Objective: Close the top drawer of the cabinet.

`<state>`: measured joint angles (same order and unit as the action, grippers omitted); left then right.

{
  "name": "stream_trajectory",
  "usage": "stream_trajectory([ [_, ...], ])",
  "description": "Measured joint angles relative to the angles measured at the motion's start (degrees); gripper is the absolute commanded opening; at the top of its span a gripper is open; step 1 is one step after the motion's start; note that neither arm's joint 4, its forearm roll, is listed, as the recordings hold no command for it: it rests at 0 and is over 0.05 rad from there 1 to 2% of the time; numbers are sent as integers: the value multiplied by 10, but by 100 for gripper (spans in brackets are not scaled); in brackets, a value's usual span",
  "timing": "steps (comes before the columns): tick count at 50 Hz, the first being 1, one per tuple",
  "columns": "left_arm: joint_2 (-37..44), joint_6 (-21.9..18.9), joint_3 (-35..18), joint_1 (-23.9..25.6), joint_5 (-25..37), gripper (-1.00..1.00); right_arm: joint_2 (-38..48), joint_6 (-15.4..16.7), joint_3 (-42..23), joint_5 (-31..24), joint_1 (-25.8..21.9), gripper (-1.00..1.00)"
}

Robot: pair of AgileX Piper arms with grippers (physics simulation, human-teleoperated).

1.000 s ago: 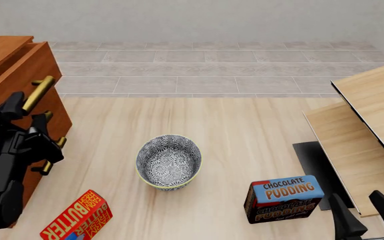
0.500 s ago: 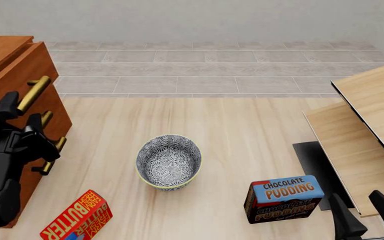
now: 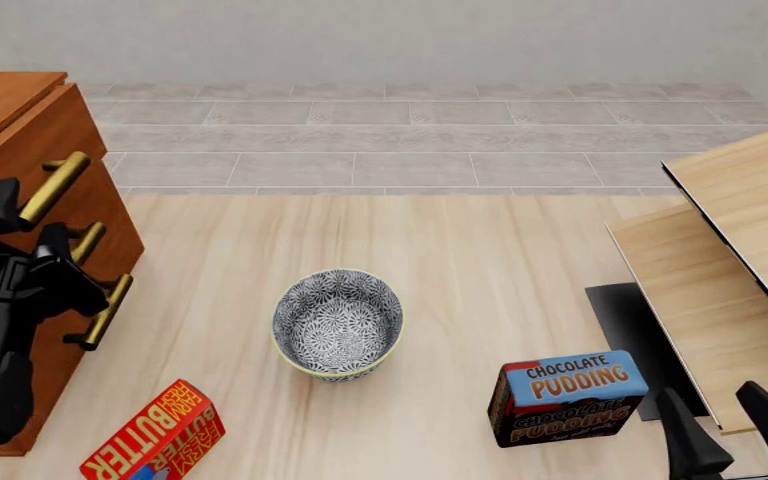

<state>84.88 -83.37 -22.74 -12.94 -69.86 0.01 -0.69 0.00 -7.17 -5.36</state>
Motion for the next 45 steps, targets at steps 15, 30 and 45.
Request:
stream_trajectory([
  [15,5,0,-8,-16,0,100,0,1,0,-4,0,100],
  [30,10,-2,-16,-30,0,100,0,3,0,-5,-2,100],
  [45,20,-1,-26,-41,0,100,0,4,0,-6,-4,100],
])
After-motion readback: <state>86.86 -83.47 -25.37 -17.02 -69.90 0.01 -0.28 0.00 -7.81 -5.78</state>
